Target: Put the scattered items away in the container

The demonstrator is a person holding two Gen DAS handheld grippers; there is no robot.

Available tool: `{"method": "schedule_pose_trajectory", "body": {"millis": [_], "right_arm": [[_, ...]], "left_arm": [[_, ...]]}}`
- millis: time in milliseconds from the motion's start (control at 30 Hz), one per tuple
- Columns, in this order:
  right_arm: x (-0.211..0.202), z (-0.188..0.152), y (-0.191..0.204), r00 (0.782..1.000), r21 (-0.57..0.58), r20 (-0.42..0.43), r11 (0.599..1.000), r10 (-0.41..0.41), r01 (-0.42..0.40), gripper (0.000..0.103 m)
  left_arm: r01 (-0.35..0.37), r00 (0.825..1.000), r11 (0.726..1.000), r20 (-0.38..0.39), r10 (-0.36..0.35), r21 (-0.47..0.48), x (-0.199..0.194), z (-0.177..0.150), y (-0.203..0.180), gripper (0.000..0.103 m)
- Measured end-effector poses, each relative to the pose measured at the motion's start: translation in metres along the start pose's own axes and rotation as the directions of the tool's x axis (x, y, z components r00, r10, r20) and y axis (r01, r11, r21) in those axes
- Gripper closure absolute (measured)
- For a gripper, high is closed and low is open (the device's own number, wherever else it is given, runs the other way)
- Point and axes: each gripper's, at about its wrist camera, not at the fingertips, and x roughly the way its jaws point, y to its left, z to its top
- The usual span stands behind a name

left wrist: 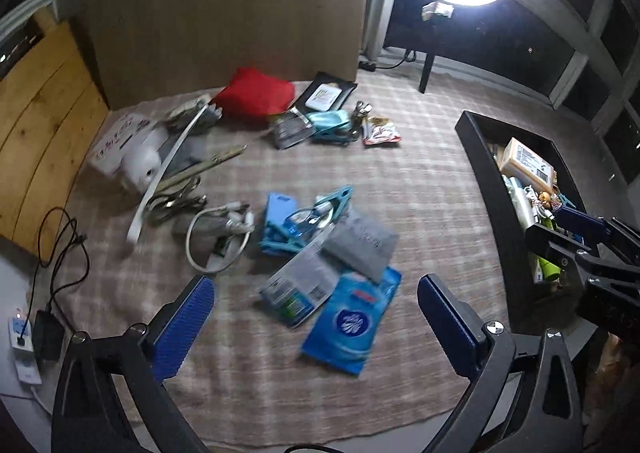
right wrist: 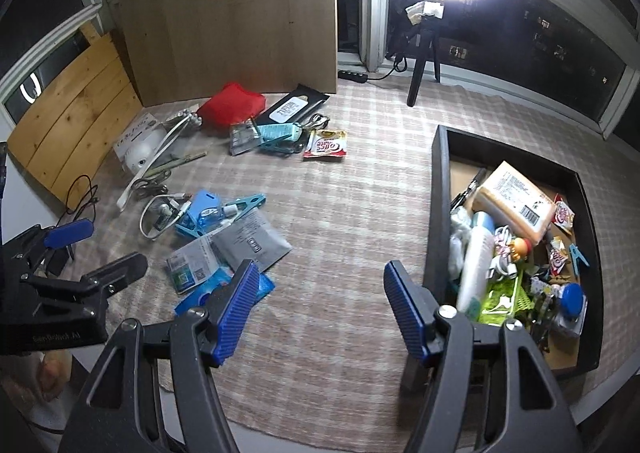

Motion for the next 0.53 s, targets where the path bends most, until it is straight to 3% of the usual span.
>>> {"method": "schedule_pose_trajectory", "body": {"millis": [433,533], "right_arm": [[0.025,-0.023,0.013,0.999,0.048,-0.045,0.999,-0.014,0.016,0.038],[0.026,-0.025,0.012,0.999,0.058,-0.049,0.998,-0.018,0.021,0.038]], "left_arm": [[-0.057,0.998,0.995,-0.034,0.054,-0.087,0.013,-0.017,0.041,0.001],[-0.056,0.998,0.996,-0.038,0.054,-0.065,0.014,-0.021,0.042,0.001]]}}
